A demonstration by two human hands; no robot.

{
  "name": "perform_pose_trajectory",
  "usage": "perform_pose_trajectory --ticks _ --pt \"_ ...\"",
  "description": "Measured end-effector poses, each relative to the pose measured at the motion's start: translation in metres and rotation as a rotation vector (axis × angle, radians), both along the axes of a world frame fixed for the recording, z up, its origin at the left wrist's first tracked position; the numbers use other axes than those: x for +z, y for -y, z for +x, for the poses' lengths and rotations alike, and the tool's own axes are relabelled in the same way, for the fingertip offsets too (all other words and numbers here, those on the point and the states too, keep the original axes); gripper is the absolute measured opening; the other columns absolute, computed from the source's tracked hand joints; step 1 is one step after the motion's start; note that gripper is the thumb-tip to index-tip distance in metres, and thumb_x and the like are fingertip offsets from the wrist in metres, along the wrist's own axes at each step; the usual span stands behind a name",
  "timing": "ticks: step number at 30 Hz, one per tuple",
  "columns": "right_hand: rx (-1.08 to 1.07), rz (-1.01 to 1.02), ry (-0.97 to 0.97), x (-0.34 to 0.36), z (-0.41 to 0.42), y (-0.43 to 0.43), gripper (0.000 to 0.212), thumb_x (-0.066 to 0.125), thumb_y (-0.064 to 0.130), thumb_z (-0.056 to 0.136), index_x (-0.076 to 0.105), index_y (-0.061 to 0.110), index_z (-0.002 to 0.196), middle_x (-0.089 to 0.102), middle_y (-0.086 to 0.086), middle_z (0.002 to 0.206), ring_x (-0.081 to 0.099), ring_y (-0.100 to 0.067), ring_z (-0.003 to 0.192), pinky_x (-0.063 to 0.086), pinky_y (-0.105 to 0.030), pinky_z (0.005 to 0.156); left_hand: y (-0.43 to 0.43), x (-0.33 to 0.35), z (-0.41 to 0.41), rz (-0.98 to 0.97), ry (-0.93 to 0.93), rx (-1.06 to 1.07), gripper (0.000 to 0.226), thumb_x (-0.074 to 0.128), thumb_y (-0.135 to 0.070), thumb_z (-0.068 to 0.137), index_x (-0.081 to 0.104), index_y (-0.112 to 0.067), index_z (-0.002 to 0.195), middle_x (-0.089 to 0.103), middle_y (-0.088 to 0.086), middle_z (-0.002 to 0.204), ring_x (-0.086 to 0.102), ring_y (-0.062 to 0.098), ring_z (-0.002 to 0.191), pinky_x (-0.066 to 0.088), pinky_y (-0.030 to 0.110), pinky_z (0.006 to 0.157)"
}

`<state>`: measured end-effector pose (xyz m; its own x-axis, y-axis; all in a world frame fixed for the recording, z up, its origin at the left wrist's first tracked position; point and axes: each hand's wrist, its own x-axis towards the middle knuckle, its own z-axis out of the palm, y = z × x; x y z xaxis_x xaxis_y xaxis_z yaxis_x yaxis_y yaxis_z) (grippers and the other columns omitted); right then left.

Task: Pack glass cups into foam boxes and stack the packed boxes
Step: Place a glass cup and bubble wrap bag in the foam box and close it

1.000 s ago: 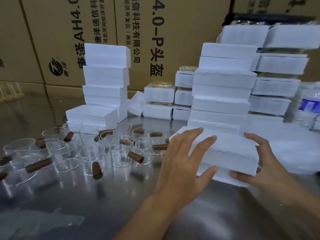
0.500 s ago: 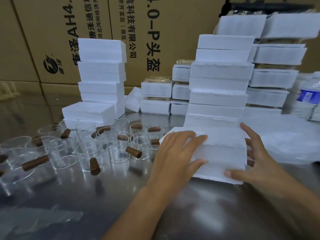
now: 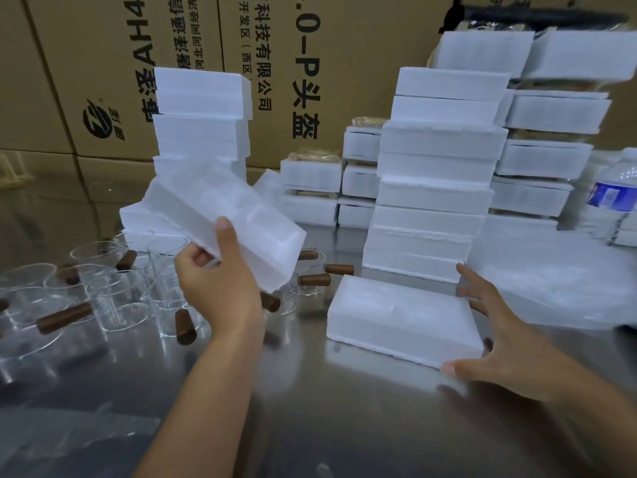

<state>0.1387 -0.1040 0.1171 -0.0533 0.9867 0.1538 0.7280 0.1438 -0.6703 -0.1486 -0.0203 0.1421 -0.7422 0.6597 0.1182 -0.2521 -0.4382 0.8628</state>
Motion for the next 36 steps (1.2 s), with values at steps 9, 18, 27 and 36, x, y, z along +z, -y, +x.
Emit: perform_pose_trajectory --ticks 9,18,27,36 --pt "-0.056 0.289 -0.013 0.033 -0.029 0.005 0.064 0.05 0.086 0.059 0.035 0.066 0.118 0.03 0.041 0.132 0.03 0.017 0.123 0.026 -0.025 0.102 -0.006 -0.005 -0.008 -0.176 0.259 -0.065 0.037 0.07 -0.049 0.08 0.058 -0.016 0.068 0.065 -0.009 0.075 0.065 0.006 0.07 0.052 0.022 0.056" --pt "0.039 0.159 0.121 0.04 -0.129 -0.08 0.025 0.061 0.037 0.087 0.064 0.024 0.108 0.053 0.007 0.111 0.05 -0.009 0.103 0.037 -0.024 0.088 -0.005 -0.003 -0.004 -0.132 0.155 0.021 0.055 0.066 -0.055 0.079 0.061 -0.008 0.108 0.065 -0.011 0.084 0.063 0.003 0.076 0.057 0.025 0.07" --pt "-0.013 0.051 0.382 0.027 -0.147 -0.119 0.022 0.064 0.031 0.084 0.07 0.019 0.1 0.067 -0.002 0.103 0.058 -0.022 0.097 0.05 -0.036 0.085 -0.006 -0.004 -0.001 -0.119 0.173 -0.002 0.047 0.069 -0.05 0.079 0.052 -0.01 0.097 0.061 -0.01 0.082 0.063 0.005 0.074 0.059 0.03 0.066" --pt "0.024 0.152 0.499 0.035 -0.139 -0.123 0.019 0.061 0.038 0.089 0.066 0.024 0.101 0.062 0.006 0.093 0.057 -0.018 0.094 0.035 -0.03 0.078 -0.005 -0.002 -0.001 -0.058 0.303 -0.055 0.049 0.069 -0.045 0.082 0.058 -0.01 0.114 0.064 -0.012 0.086 0.064 -0.009 0.063 0.053 0.016 0.054"
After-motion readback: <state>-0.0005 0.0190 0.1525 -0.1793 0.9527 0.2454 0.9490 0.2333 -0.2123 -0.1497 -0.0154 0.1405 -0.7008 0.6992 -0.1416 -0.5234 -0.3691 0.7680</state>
